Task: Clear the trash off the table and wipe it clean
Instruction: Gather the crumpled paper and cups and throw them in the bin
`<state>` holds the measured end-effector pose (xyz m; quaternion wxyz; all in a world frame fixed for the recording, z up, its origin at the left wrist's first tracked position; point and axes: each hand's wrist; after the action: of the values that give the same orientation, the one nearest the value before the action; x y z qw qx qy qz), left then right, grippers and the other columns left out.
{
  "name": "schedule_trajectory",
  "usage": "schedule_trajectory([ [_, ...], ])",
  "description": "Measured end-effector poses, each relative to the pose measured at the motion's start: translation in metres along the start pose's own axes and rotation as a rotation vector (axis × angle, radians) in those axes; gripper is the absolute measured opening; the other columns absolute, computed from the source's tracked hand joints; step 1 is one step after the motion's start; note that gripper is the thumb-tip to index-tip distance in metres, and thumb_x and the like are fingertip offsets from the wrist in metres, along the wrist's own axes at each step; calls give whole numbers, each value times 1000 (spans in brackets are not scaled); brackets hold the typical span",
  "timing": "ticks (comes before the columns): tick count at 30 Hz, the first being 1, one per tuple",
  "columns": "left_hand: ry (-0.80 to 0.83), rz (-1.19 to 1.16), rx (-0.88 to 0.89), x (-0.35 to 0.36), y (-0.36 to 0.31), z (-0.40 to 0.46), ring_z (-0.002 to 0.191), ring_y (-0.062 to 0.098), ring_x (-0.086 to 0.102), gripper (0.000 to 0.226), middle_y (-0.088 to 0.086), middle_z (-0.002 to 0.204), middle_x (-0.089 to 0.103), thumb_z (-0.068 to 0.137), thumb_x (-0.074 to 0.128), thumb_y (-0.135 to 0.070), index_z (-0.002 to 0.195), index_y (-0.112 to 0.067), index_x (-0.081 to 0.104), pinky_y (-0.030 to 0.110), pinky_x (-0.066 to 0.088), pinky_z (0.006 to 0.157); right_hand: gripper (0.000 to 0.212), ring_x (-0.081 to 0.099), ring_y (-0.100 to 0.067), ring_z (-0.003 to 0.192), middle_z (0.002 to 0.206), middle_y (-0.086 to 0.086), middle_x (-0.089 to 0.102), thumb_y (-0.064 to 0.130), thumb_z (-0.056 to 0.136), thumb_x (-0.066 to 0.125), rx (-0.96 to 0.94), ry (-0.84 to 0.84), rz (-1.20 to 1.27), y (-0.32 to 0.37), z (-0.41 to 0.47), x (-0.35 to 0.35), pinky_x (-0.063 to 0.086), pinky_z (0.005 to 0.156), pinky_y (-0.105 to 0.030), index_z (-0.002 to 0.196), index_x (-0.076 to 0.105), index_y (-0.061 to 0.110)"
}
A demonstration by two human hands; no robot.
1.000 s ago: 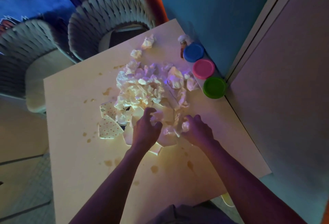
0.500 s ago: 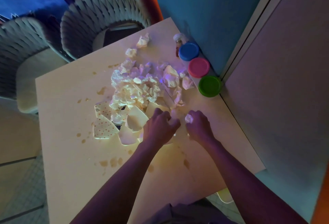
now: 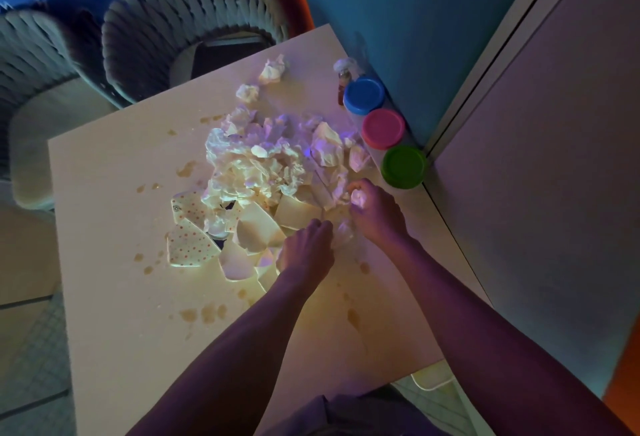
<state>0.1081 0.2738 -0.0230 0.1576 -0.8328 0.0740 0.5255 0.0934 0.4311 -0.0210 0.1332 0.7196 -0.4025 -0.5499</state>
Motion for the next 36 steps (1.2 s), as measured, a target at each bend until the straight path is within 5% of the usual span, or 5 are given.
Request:
schedule_trajectory([
  [8,-105,-124,3,0,12,-7,82,36,65,32,2,102,56,84,61,-17,114,-21,51,40,52,59,70,61,-36,107,133,-6,42,19,91,54,-99,220,-358,6,26,8,47,87,-40,149,27,49],
  [17,-158,-188,-34,-5,14,-34,98,25,61,38,-4,116,59,82,66,-23,120,-27,64,33,47,60,39,58,-37,113,130,-9,49,30,92,59,-60,186,-379,-11,37,16,46,86,-40,129,51,18],
  [23,-139,-259,-178,-2,30,-53,97,27,66,39,-11,127,58,84,63,-15,119,-31,67,38,53,66,48,59,-36,107,121,-11,54,46,84,65,81,122,-131,-24,24,9,47,84,-38,121,58,16],
  [28,-5,-197,-92,1,24,-56,119,25,58,59,-9,146,44,87,62,-18,142,-39,51,38,54,76,76,59,-30,109,122,-7,55,71,71,72,107,128,-91,-23,-1,2,50,88,-39,122,59,16],
  [36,93,-102,-39,24,3,-46,110,33,60,55,4,146,40,91,59,-10,142,-30,49,41,51,81,64,61,-29,108,123,-2,47,60,75,74,-69,116,-367,-2,-19,26,47,83,-38,121,55,19],
])
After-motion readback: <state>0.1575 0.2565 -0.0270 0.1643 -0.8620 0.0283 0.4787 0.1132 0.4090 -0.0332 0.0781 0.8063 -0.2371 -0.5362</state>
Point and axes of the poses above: each hand's wrist, its own z-axis towards the middle knuckle, its own x-axis out of the palm, y = z × x
